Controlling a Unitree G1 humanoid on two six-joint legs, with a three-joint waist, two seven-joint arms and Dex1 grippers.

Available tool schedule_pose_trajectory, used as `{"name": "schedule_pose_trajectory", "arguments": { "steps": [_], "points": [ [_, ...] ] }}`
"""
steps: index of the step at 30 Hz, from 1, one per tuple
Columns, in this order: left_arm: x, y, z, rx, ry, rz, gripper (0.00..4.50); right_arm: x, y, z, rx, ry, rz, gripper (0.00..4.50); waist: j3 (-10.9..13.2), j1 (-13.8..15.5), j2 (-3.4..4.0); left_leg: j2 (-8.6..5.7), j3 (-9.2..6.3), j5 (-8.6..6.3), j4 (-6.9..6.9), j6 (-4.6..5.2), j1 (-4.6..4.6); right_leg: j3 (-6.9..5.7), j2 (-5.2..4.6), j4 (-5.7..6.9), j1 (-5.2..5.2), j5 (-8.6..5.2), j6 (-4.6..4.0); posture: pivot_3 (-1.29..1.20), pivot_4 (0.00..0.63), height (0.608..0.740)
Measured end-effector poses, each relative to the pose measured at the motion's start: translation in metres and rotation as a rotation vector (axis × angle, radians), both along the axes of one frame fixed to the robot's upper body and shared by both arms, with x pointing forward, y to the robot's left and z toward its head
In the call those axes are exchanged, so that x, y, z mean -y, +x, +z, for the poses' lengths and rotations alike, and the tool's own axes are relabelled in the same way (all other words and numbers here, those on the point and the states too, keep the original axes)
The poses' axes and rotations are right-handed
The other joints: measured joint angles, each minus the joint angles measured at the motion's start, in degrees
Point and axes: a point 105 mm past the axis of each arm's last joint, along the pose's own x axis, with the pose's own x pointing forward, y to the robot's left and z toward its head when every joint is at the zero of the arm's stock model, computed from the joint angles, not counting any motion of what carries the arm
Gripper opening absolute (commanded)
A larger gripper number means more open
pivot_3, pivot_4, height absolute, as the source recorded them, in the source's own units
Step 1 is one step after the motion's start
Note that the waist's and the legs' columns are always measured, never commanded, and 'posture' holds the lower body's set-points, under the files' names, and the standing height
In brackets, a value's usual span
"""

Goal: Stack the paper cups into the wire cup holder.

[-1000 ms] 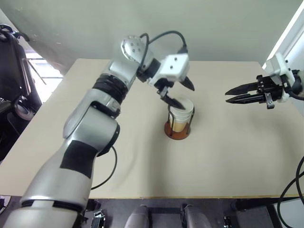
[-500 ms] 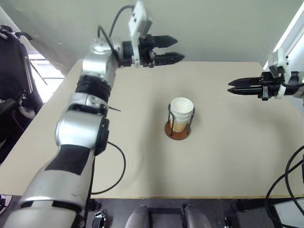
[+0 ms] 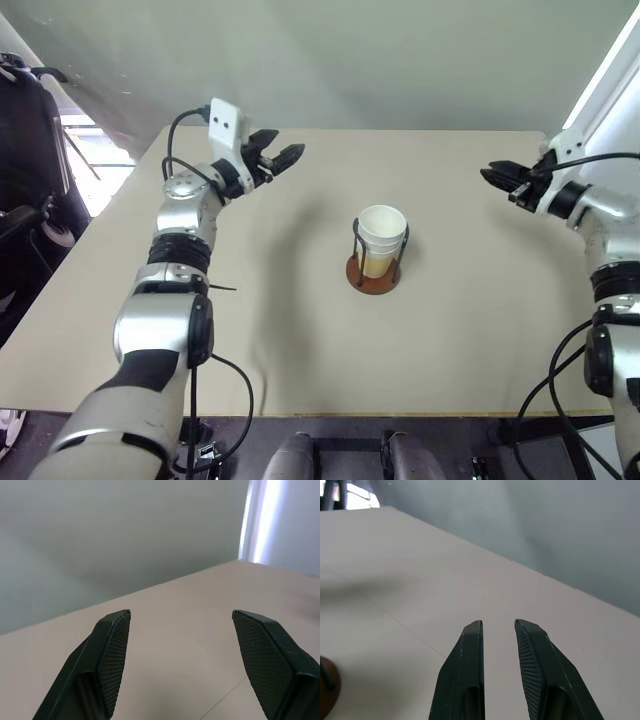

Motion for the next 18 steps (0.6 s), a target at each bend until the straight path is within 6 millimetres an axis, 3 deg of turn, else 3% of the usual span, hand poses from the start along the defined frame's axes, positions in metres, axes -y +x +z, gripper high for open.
{"name": "schedule_pose_trajectory", "arguments": {
  "steps": [4,7,11,18],
  "points": [
    [0.002,0.0,-0.038,-0.049,0.075,0.042,3.45,0.008,0.003,-0.021,-0.021,0.021,-0.102,0.95,0.0,0.08,0.0,-0.01,0.0,-0.01,0.0,-0.01,-0.02,-0.01,-0.02,-0.01,-0.02,0.07,-0.04,0.0,0.15,0.74],
    [0.005,0.0,-0.055,-0.073,0.091,0.06,3.45,0.016,0.003,-0.031,-0.014,0.01,-0.169,0.95,0.0,0.08,0.0,0.02,-0.01,-0.04,-0.01,-0.05,-0.01,-0.01,0.01,-0.01,-0.03,0.11,-0.06,0.0,0.15,0.74],
    [0.001,0.001,-0.054,-0.057,0.065,0.096,3.45,0.018,0.002,-0.051,-0.029,0.009,-0.221,0.95,0.01,0.01,0.01,0.03,-0.02,-0.04,-0.03,-0.07,0.01,0.01,0.04,-0.01,-0.04,0.16,-0.06,0.0,0.15,0.74],
    [-0.002,0.004,-0.054,-0.055,0.037,0.149,3.45,0.027,0.007,-0.046,0.019,0.096,-0.351,0.95,0.02,-0.05,0.04,0.03,-0.01,-0.04,-0.04,-0.07,0.03,0.04,0.06,-0.03,-0.04,0.2,-0.08,0.0,0.15,0.74]
  ]
}}
